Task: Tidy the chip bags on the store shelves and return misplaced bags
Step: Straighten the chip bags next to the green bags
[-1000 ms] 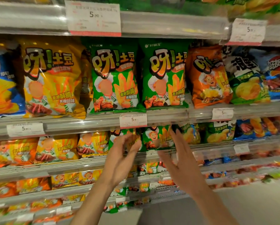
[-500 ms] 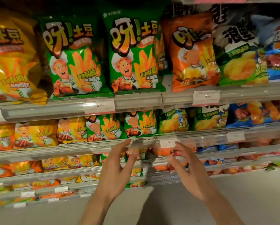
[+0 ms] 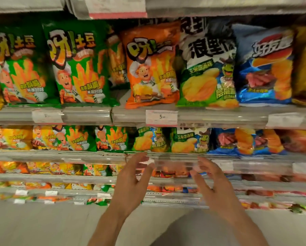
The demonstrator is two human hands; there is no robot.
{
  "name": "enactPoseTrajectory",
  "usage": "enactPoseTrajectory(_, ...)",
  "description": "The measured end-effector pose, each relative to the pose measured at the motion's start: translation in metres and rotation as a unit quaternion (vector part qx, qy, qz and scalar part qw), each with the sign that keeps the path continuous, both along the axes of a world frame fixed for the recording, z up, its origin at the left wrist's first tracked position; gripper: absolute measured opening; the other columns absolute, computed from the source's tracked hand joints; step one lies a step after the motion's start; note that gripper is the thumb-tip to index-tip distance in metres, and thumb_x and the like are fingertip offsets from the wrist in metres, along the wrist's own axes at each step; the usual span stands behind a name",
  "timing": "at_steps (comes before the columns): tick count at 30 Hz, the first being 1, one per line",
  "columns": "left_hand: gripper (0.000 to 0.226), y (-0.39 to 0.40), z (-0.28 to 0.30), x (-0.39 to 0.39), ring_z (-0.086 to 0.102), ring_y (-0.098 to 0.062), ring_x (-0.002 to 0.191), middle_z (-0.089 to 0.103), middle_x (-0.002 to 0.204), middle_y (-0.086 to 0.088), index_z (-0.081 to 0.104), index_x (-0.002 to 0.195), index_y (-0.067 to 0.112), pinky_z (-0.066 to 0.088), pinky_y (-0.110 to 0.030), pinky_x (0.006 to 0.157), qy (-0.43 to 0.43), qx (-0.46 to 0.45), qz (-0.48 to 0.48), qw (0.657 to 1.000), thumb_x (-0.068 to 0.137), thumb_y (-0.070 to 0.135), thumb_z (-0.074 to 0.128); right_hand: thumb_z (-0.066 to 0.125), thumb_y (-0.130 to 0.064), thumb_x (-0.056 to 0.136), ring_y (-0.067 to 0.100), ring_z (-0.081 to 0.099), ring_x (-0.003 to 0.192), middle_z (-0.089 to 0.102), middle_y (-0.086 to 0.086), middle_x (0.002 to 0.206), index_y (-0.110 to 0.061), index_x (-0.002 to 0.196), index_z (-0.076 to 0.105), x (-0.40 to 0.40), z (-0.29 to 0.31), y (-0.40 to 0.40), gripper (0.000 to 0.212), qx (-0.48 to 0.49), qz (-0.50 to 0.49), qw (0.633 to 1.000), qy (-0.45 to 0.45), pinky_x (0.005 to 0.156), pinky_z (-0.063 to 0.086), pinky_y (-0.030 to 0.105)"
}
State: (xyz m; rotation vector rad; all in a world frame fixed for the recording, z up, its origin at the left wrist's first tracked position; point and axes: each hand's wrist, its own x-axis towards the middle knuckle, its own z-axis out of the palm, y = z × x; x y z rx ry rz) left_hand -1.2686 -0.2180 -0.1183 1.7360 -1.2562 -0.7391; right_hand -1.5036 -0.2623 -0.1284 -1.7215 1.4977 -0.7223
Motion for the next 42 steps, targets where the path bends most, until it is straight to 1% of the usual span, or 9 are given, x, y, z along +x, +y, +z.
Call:
enactPoseTrajectory(5,0.023,-0.016,0.011,-0.018,0.065,0.007,0.095,0.070,0.108,0.022,0.064,0.121,0.036,0.051,-0.011,0.074,0.045,-0.012,0.019,0.999,0.098,0.035,0.062,0.047,-0.061,0.087,0.007,0.046,0.132,0.048,-0.008,0.146,-0.027,0.150,0.043,-0.022,0.006,-0.009,0.071,-0.065,-0.013,0.997,0.042,0.105,0.036,0.024)
enactPoseTrajectory(8,0.015,-0.033,0.022,-0.018,0.070,-0.001,0.093,0.073,0.103,0.014,0.066,0.112,0.037,0.054,-0.020,0.077,0.090,-0.022,0.044,0.995,0.098,0.036,0.062,0.049,-0.052,0.098,0.001,0.034,0.134,0.043,-0.008,0.148,-0.028,0.150,0.042,-0.023,0.013,-0.016,0.058,-0.145,-0.035,0.985,0.081,0.111,0.028,0.026)
enactPoseTrajectory(15,0.028,-0.070,0.057,-0.009,0.077,-0.008,0.078,0.081,0.091,0.003,0.074,0.105,0.021,0.059,-0.030,0.078,0.274,-0.003,0.070,0.959,0.098,0.045,0.061,0.058,-0.033,0.098,0.033,0.052,0.126,0.054,0.014,0.140,-0.011,0.137,0.060,0.023,0.043,-0.054,0.045,-0.416,0.018,0.893,0.172,0.106,0.043,0.050)
enactPoseTrajectory(20,0.039,-0.082,0.059,-0.009,0.077,-0.025,0.096,0.082,0.100,-0.005,0.076,0.110,0.013,0.060,-0.031,0.080,0.379,0.018,0.058,0.923,0.095,0.048,0.064,0.054,-0.031,0.098,0.036,0.046,0.134,0.050,0.016,0.149,-0.012,0.140,0.058,0.050,0.049,-0.076,0.047,-0.463,0.082,0.848,0.246,0.108,0.042,0.053)
enactPoseTrajectory(24,0.036,-0.087,0.063,-0.014,0.074,-0.020,0.084,0.082,0.095,-0.007,0.078,0.100,0.009,0.059,-0.026,0.072,0.393,0.000,0.071,0.917,0.095,0.043,0.066,0.050,-0.033,0.096,0.035,0.039,0.138,0.045,0.017,0.153,-0.014,0.145,0.054,0.054,0.045,-0.081,0.052,-0.472,0.079,0.827,0.295,0.111,0.039,0.055)
enactPoseTrajectory(28,0.043,-0.082,0.065,-0.007,0.075,-0.017,0.075,0.081,0.082,-0.007,0.078,0.091,0.007,0.058,-0.021,0.062,0.312,0.017,0.048,0.949,0.097,0.047,0.061,0.050,-0.032,0.096,0.037,0.036,0.142,0.041,0.019,0.156,-0.014,0.148,0.050,0.052,0.038,-0.086,0.055,-0.483,0.078,0.808,0.328,0.117,0.030,0.056)
enactPoseTrajectory(33,0.055,-0.070,0.064,0.024,0.065,-0.007,0.049,0.070,0.051,0.003,0.068,0.055,0.014,0.055,-0.029,0.062,-0.041,-0.092,0.041,0.994,0.100,0.045,0.057,0.043,-0.032,0.097,0.038,0.036,0.141,0.041,0.019,0.154,-0.014,0.148,0.051,0.049,0.036,-0.092,0.054,-0.499,0.081,0.796,0.334,0.116,0.028,0.056)
enactPoseTrajectory(37,0.027,-0.083,0.082,0.045,0.059,-0.005,0.064,0.063,0.070,0.012,0.066,0.080,0.021,0.047,-0.025,0.056,-0.244,-0.249,0.068,0.935,0.095,0.042,0.059,0.044,-0.030,0.096,0.038,0.038,0.139,0.040,0.018,0.151,-0.013,0.145,0.053,0.048,0.035,-0.097,0.053,-0.517,0.087,0.786,0.329,0.115,0.030,0.056)
enactPoseTrajectory(42,0.039,-0.129,0.108,0.052,0.054,-0.032,0.124,0.060,0.133,-0.012,0.065,0.127,0.009,0.045,-0.038,0.099,-0.439,-0.347,0.006,0.829,0.098,0.035,0.061,0.046,-0.029,0.095,0.037,0.039,0.139,0.043,0.018,0.150,-0.013,0.146,0.052,0.043,0.036,-0.102,0.053,-0.522,0.096,0.775,0.344,0.113,0.032,0.055)
